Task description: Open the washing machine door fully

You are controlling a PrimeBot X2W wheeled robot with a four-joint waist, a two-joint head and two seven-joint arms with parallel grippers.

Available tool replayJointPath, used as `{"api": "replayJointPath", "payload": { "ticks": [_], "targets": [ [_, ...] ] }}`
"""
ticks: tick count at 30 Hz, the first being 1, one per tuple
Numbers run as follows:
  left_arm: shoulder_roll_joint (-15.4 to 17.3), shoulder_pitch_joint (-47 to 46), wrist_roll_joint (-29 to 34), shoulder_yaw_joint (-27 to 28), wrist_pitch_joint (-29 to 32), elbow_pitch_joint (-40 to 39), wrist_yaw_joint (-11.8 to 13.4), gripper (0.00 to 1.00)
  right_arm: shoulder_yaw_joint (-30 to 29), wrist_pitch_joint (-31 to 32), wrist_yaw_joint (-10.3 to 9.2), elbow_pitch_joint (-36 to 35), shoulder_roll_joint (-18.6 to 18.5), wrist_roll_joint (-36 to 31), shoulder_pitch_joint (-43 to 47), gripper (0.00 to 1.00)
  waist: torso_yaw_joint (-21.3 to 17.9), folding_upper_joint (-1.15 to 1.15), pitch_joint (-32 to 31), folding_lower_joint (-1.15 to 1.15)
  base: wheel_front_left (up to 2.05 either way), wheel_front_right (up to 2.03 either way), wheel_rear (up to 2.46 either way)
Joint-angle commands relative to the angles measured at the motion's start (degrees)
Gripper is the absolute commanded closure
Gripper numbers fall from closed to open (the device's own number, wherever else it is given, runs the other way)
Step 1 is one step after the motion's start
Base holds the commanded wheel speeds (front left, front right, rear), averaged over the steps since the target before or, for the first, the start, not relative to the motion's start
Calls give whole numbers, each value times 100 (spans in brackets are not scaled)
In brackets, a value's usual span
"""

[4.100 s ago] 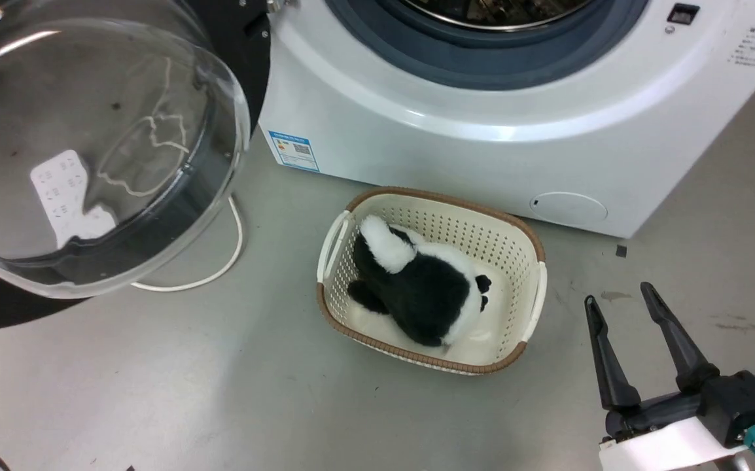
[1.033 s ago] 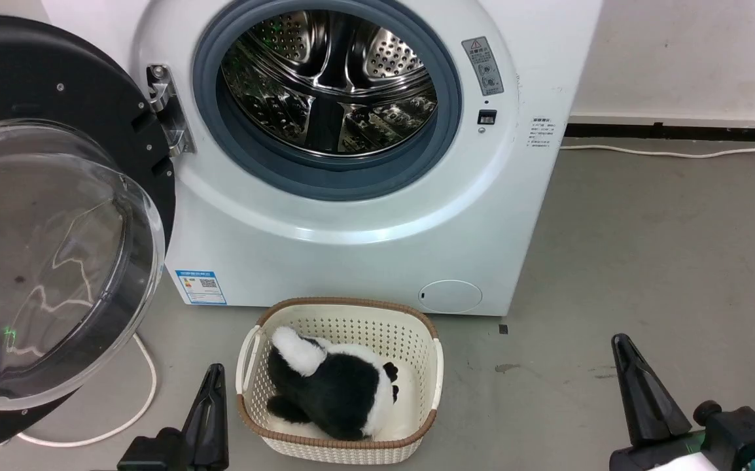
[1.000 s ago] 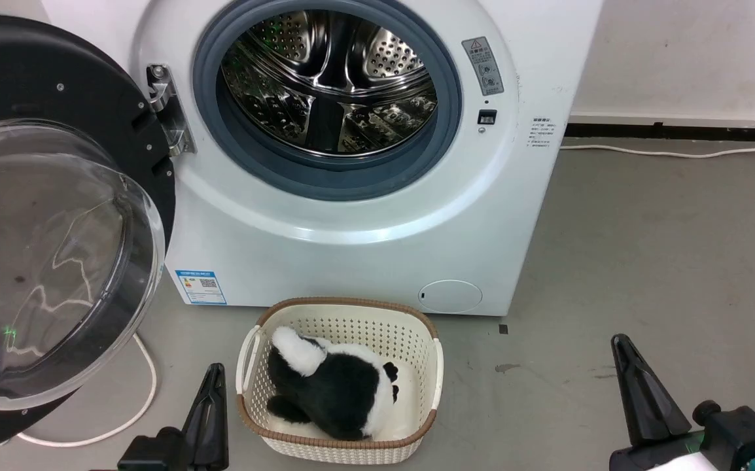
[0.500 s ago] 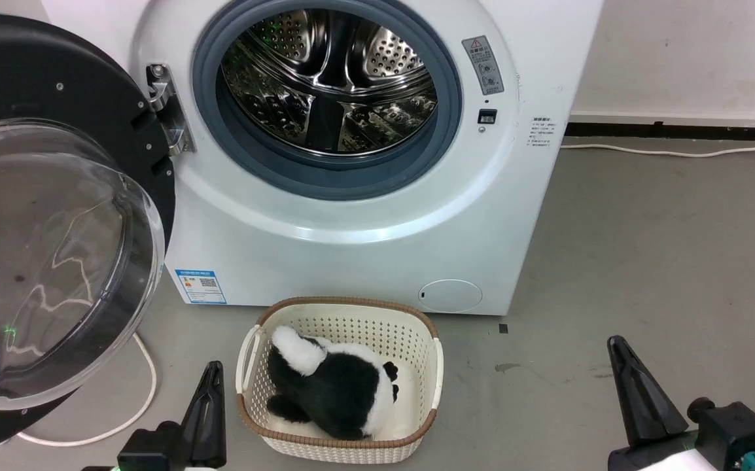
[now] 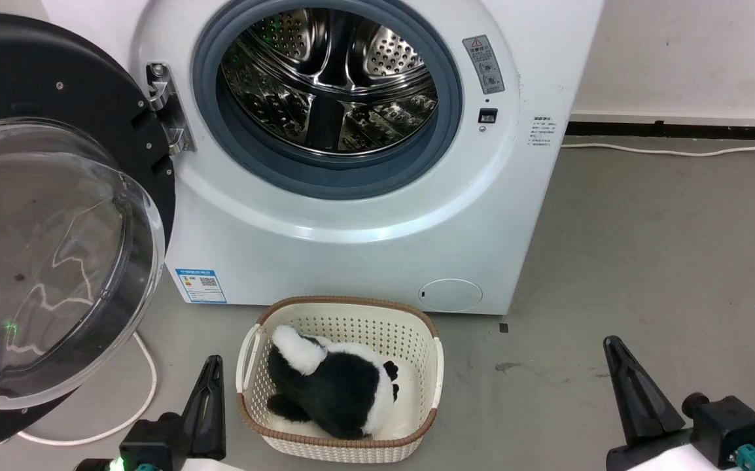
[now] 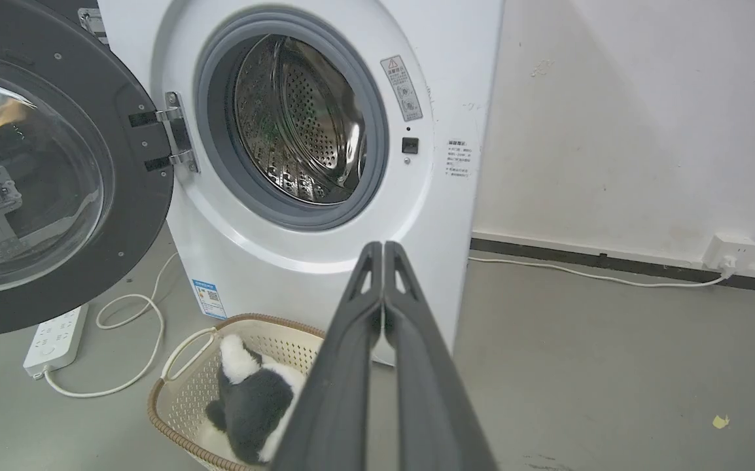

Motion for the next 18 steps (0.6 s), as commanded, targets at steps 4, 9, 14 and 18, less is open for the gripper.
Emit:
{"api": "replayJointPath", "payload": {
  "ticks": [4, 9, 14, 18],
  "targets": [
    [-44, -112, 96, 44, 72, 11, -48, 100, -7, 70, 2, 32, 11, -62, -120, 100, 2, 0, 3, 0, 0, 0, 0],
    [-58, -141, 137, 71, 131, 13, -70, 100, -10, 129, 2, 43, 12, -84, -143, 100, 5, 0, 6, 0, 0, 0, 0],
    [-72, -170, 178, 99, 189, 14, -91, 100, -14, 187, 2, 55, 13, -107, -167, 100, 7, 0, 9, 0, 0, 0, 0],
    [-84, -194, 210, 120, 236, 15, -108, 100, -16, 234, 2, 64, 14, -125, -185, 100, 9, 0, 12, 0, 0, 0, 0]
  ]
}}
